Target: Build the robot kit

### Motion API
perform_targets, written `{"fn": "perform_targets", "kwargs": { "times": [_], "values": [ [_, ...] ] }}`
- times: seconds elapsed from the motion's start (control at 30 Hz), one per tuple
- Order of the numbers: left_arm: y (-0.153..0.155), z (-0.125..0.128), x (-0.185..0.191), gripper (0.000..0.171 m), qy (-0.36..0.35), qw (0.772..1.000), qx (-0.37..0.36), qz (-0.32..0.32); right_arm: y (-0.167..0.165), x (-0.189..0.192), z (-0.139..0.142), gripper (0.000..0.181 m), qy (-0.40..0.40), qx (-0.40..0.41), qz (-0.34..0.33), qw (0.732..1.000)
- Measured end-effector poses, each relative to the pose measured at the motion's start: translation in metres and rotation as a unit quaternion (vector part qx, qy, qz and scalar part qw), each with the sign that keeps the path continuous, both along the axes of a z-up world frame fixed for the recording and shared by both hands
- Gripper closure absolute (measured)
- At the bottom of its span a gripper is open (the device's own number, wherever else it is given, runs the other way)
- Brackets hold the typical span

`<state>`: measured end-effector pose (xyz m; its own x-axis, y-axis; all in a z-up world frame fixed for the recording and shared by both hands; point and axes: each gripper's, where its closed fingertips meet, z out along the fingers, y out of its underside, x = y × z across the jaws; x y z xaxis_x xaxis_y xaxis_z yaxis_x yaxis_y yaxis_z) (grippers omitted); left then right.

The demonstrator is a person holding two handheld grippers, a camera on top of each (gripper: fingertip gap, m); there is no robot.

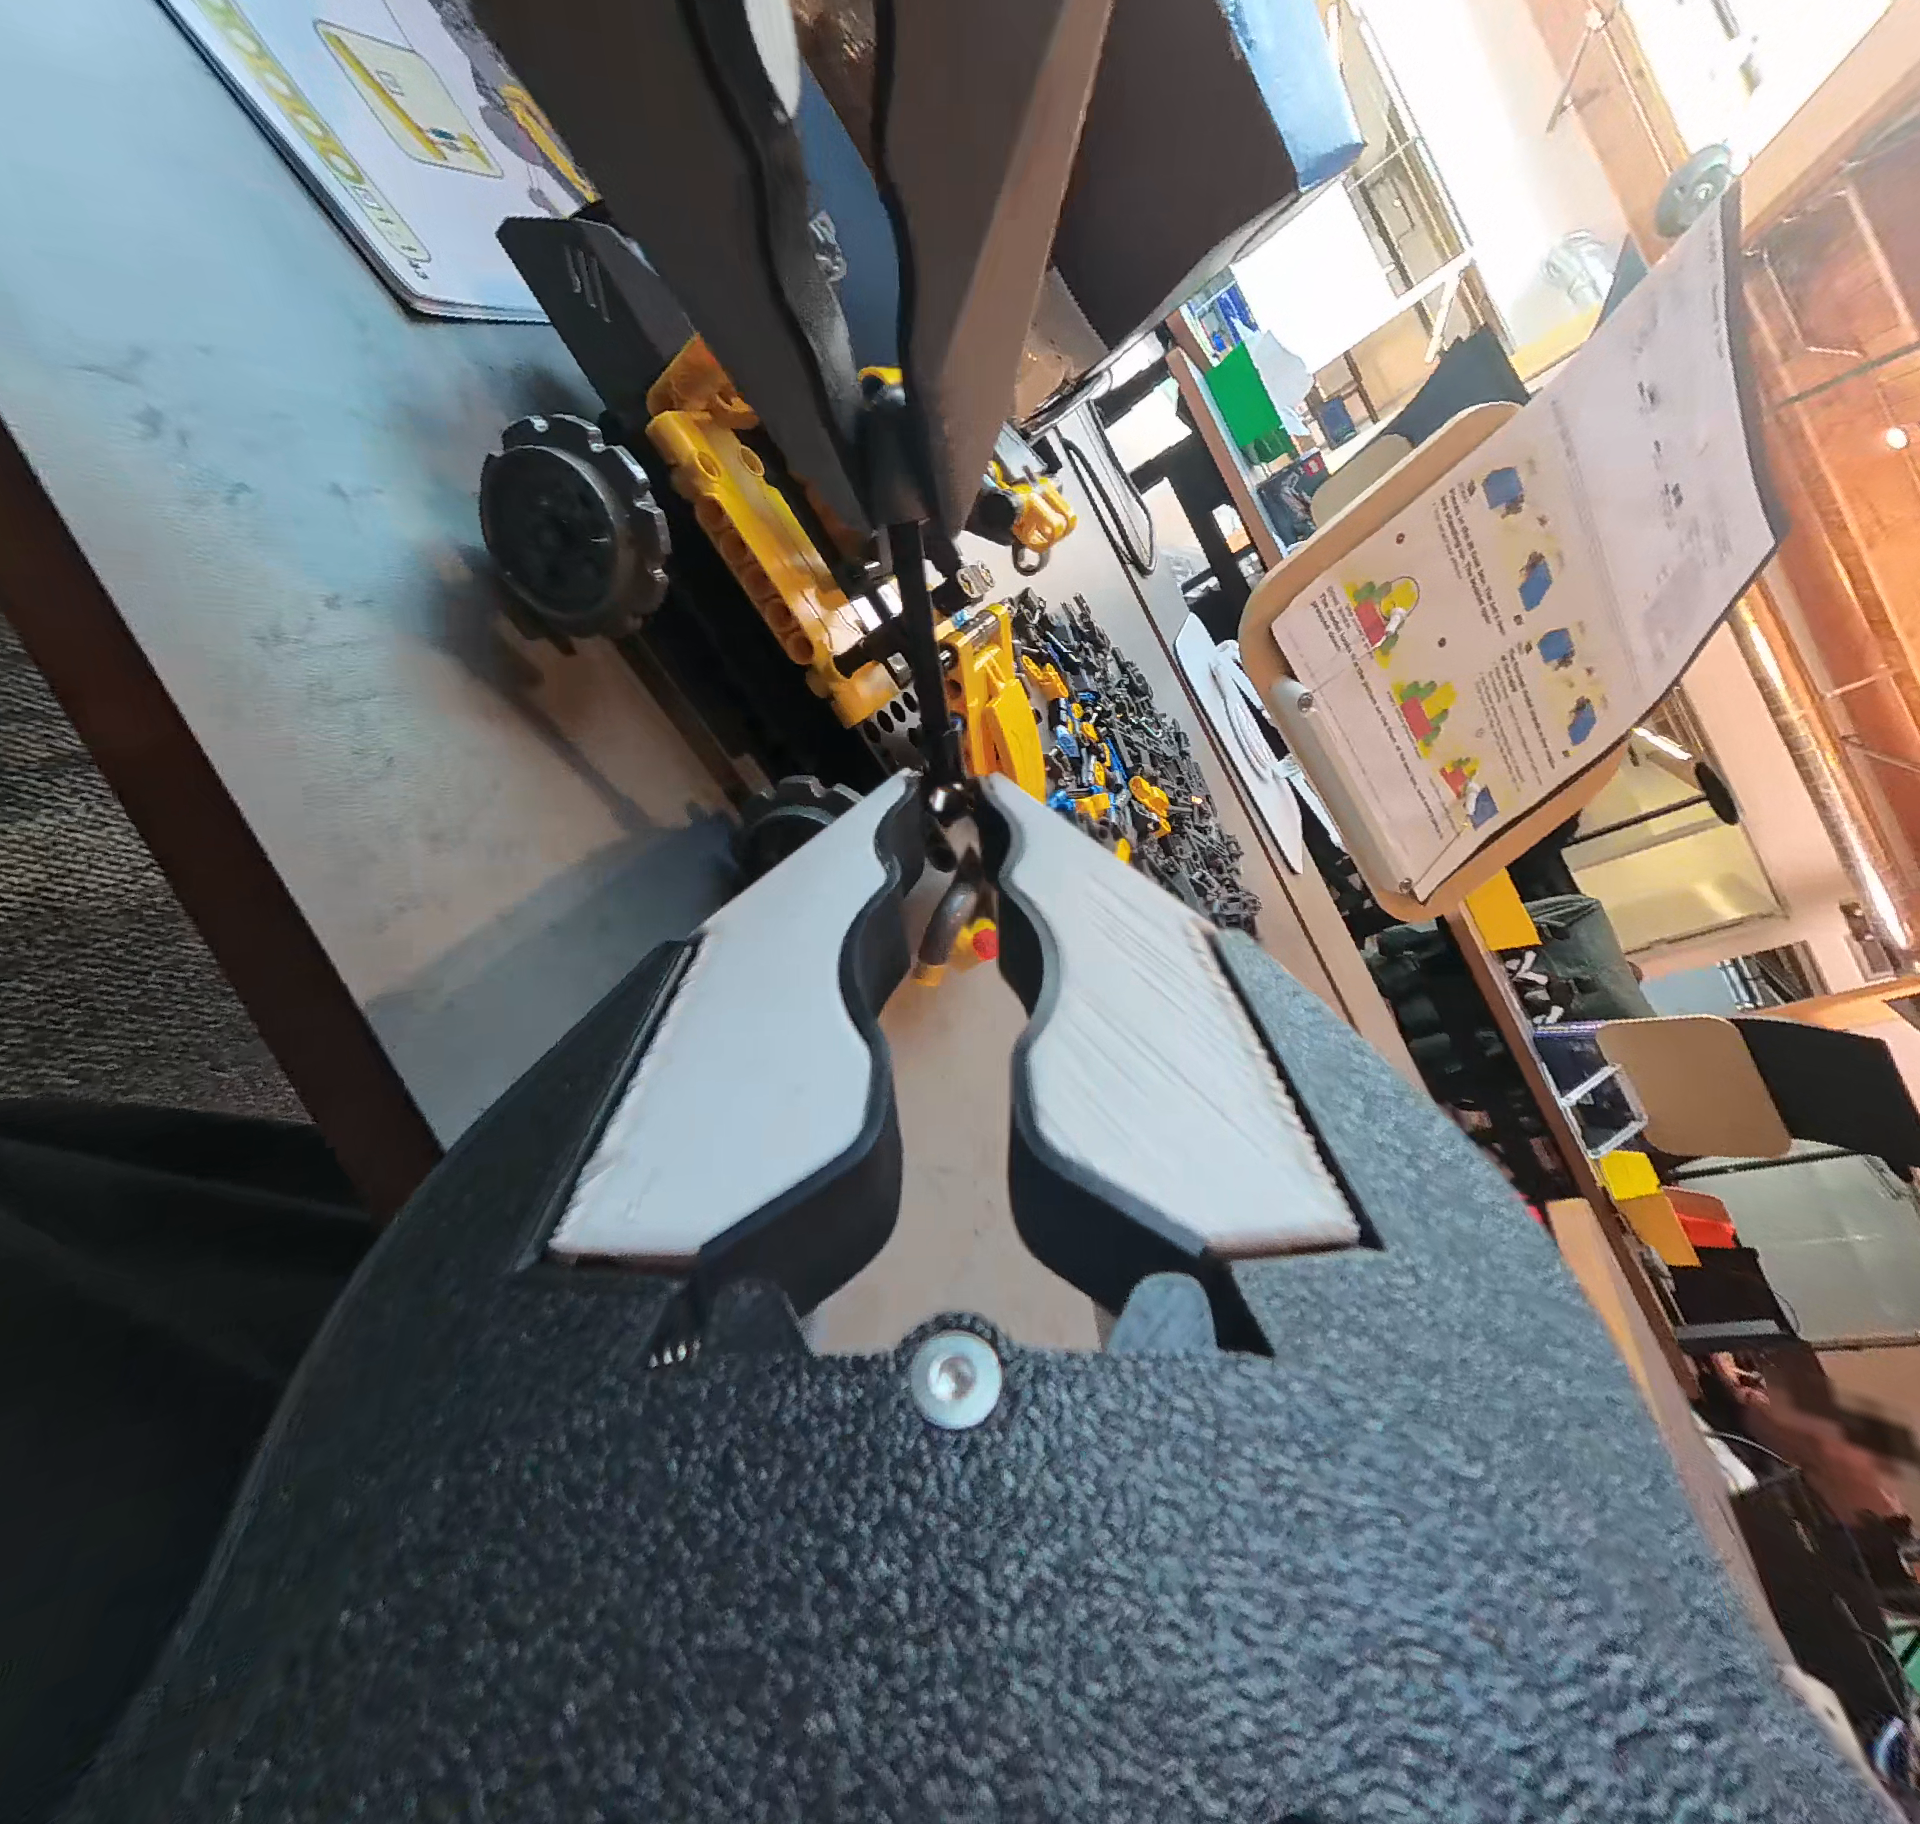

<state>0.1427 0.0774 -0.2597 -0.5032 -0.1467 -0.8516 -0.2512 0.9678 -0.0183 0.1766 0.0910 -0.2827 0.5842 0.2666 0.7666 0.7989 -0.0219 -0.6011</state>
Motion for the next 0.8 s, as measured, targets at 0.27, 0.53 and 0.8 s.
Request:
{"fn": "perform_targets", "kwargs": {
  "times": [0.27, 0.53, 0.8],
  "values": [
    [0.0069, -0.0029, 0.0007, 0.167, 0.026, 1.000, 0.013, 0.008, -0.0038, -0.0063, 0.0021, 0.173, -0.009, 0.010, 0.009, 1.000],
    [-0.0005, 0.0030, -0.0003, 0.167, 0.023, 0.999, -0.022, -0.002, -0.0017, -0.0078, 0.0042, 0.172, -0.001, 0.014, 0.010, 1.000],
    [0.0017, 0.0048, 0.0004, 0.167, 0.017, 0.999, -0.035, 0.004, -0.0020, -0.0072, 0.0048, 0.175, 0.014, 0.008, 0.008, 1.000]
  ]
}}
